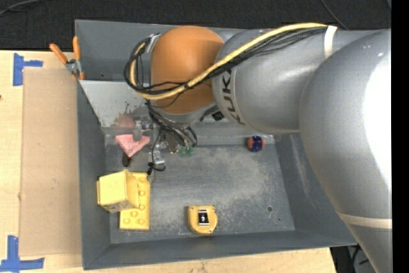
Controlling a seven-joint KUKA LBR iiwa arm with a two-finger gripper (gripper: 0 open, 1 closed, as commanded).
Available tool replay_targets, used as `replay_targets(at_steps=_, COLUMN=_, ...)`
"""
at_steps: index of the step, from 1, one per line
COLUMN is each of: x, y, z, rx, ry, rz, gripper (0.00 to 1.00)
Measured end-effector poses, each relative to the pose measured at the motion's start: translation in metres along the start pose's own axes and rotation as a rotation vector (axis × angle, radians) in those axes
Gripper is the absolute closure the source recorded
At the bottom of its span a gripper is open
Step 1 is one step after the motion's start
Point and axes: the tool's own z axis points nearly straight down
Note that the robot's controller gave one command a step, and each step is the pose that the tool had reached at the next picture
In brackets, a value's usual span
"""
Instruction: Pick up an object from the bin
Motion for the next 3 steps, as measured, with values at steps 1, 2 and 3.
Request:
replay_targets(at_steps=1, x=-0.001, y=0.0, z=0.0, rx=0.0, ry=-0.002, rz=-0.015, gripper=0.0)
replay_targets(at_steps=2, x=-0.028, y=0.023, z=0.018, rx=-0.001, ry=-0.005, rz=-0.102, gripper=0.0)
replay_targets(at_steps=3, x=0.023, y=0.037, z=0.029, rx=0.0, ry=-0.003, rz=-0.022, gripper=0.0)
